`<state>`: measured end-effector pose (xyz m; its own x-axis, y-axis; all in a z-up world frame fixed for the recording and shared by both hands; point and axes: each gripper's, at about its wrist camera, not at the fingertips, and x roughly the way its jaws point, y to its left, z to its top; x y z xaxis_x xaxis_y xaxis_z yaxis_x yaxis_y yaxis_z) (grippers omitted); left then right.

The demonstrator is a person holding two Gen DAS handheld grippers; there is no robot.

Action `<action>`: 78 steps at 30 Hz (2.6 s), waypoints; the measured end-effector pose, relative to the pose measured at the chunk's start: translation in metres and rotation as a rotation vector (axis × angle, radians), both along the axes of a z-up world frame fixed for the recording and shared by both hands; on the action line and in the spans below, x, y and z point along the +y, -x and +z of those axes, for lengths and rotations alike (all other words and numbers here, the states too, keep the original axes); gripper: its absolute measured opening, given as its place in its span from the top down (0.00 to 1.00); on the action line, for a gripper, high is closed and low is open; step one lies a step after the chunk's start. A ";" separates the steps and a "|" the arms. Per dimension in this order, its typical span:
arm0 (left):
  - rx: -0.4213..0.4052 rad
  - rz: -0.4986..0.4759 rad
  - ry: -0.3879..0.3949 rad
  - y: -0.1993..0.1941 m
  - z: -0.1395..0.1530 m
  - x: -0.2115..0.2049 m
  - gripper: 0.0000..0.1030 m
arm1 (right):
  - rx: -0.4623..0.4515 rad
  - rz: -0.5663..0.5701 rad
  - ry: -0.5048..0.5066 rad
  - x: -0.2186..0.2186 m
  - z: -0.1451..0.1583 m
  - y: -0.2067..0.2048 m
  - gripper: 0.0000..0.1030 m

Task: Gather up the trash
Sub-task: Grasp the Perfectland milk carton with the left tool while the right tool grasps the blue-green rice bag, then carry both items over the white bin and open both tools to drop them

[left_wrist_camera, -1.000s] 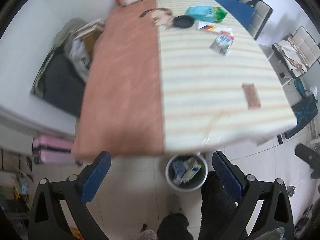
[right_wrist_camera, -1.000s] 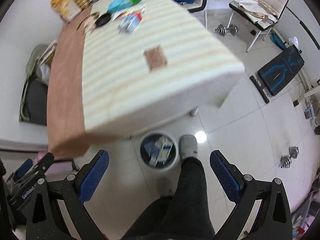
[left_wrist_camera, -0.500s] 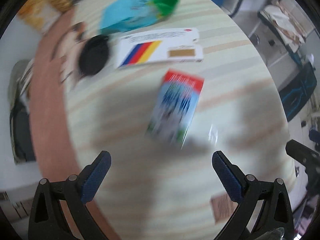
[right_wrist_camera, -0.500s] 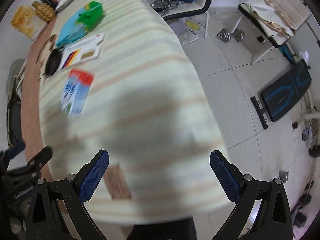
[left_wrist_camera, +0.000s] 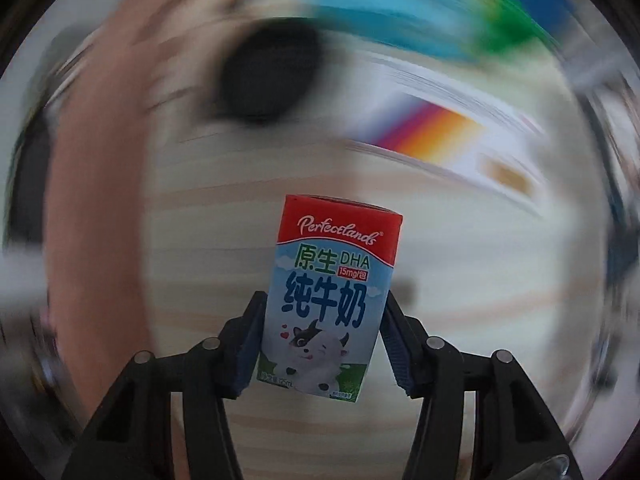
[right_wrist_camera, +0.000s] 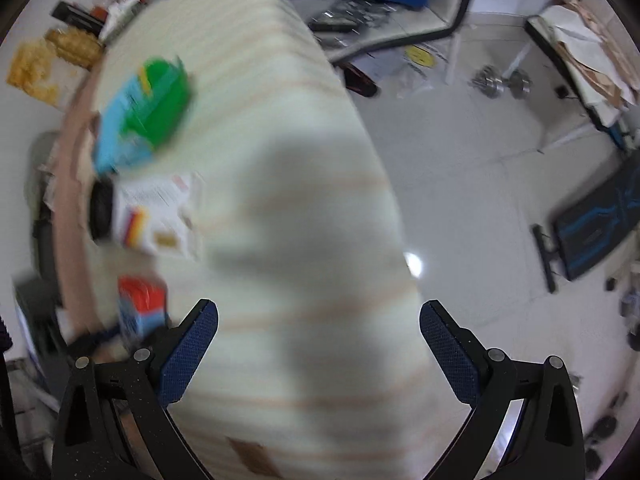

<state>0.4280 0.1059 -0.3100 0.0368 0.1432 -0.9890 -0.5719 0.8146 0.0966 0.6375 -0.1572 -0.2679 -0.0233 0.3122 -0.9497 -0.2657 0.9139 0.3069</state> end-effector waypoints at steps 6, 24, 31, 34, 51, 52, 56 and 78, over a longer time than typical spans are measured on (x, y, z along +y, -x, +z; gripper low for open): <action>-0.026 0.276 -0.060 0.030 0.001 0.067 0.51 | 0.014 -0.092 -0.188 0.080 -0.004 -0.058 0.01; -0.162 0.197 -0.129 0.037 0.069 0.053 0.51 | -0.123 -0.204 -0.322 0.095 0.026 -0.034 0.74; -0.275 0.092 -0.110 0.093 0.111 0.011 0.51 | -0.188 -0.246 -0.384 0.016 0.085 0.057 0.74; -0.315 0.023 -0.095 0.135 0.124 -0.015 0.51 | -0.211 -0.249 -0.391 -0.013 0.100 0.122 0.74; -0.122 -0.192 0.121 0.384 0.023 -0.111 0.51 | -0.075 -0.396 -0.186 -0.163 0.012 0.515 0.74; -0.095 -0.185 0.140 0.391 0.008 -0.115 0.51 | -0.053 -0.397 -0.174 -0.168 0.001 0.525 0.74; -0.010 -0.141 0.214 0.397 -0.069 -0.122 0.51 | 0.063 -0.375 -0.107 -0.173 -0.079 0.560 0.74; 0.108 -0.100 0.308 0.340 -0.405 -0.093 0.06 | 0.287 -0.194 0.036 -0.092 -0.507 0.540 0.10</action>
<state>0.0879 0.0132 -0.7149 -0.0717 -0.1623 -0.9841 -0.4880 0.8662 -0.1073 0.0975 -0.2493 -0.7753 -0.2346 0.3035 -0.9235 0.0064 0.9505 0.3107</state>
